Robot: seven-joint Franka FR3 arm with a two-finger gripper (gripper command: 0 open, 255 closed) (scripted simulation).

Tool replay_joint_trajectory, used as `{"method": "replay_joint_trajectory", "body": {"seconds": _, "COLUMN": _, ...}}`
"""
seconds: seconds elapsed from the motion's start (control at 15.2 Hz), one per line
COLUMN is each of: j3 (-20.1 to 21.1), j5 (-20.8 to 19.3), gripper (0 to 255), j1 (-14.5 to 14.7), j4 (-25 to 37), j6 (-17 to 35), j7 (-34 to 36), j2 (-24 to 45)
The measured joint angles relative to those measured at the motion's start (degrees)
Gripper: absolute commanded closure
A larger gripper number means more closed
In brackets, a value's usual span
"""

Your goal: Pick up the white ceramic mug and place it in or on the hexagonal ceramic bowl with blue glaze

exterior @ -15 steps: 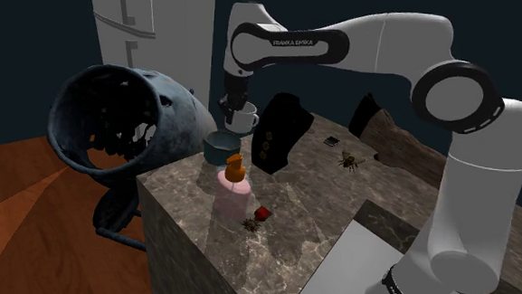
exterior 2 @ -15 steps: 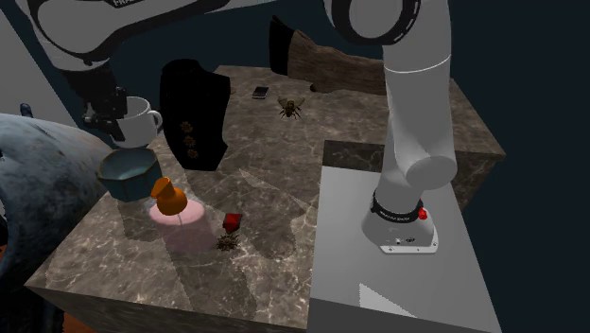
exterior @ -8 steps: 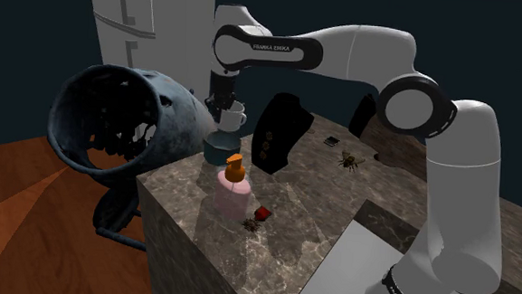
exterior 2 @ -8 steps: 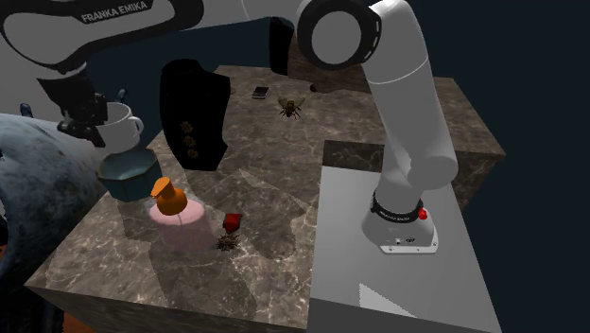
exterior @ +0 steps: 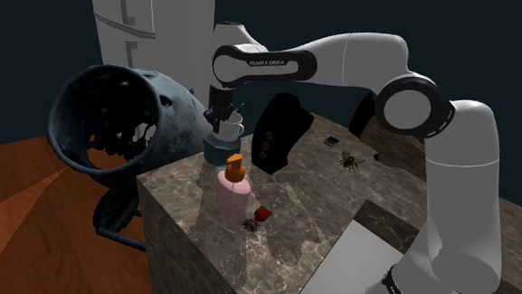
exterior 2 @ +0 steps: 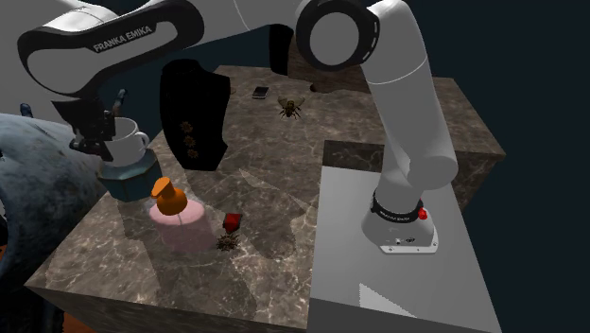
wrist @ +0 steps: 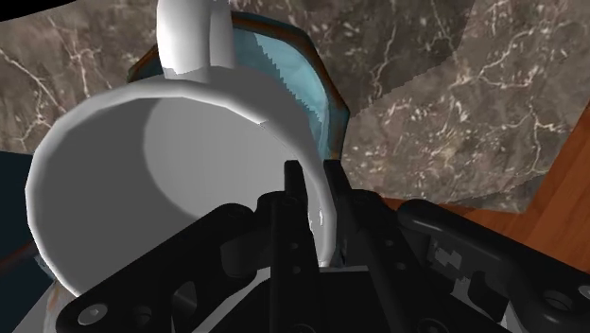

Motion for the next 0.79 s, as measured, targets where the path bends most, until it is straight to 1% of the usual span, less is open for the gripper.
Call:
{"method": "replay_joint_trajectory", "body": {"seconds": 0.2, "j3": 0.0, "j5": -0.1, "gripper": 255, "j1": -0.1, "j4": -1.7, "j6": 2.0, "j7": 0.1, "j2": 0.3}}
{"method": "replay_joint_trajectory", "body": {"seconds": 0.59, "j3": -0.1, "j5": -0.1, "gripper": 255, "j1": -0.1, "j4": -2.3, "j6": 2.5, "j7": 0.1, "j2": 0.2}}
{"method": "replay_joint_trajectory", "body": {"seconds": 0.66, "j3": -0.1, "j5": -0.1, "gripper": 0, "j1": -0.1, "j4": -2.3, "j6": 2.6, "j7": 0.1, "j2": 0.2}}
{"method": "replay_joint_trajectory", "body": {"seconds": 0.79, "j3": -0.1, "j5": -0.1, "gripper": 0, "j1": -0.1, "j4": -2.3, "j6": 2.6, "j7": 0.2, "j2": 0.2}}
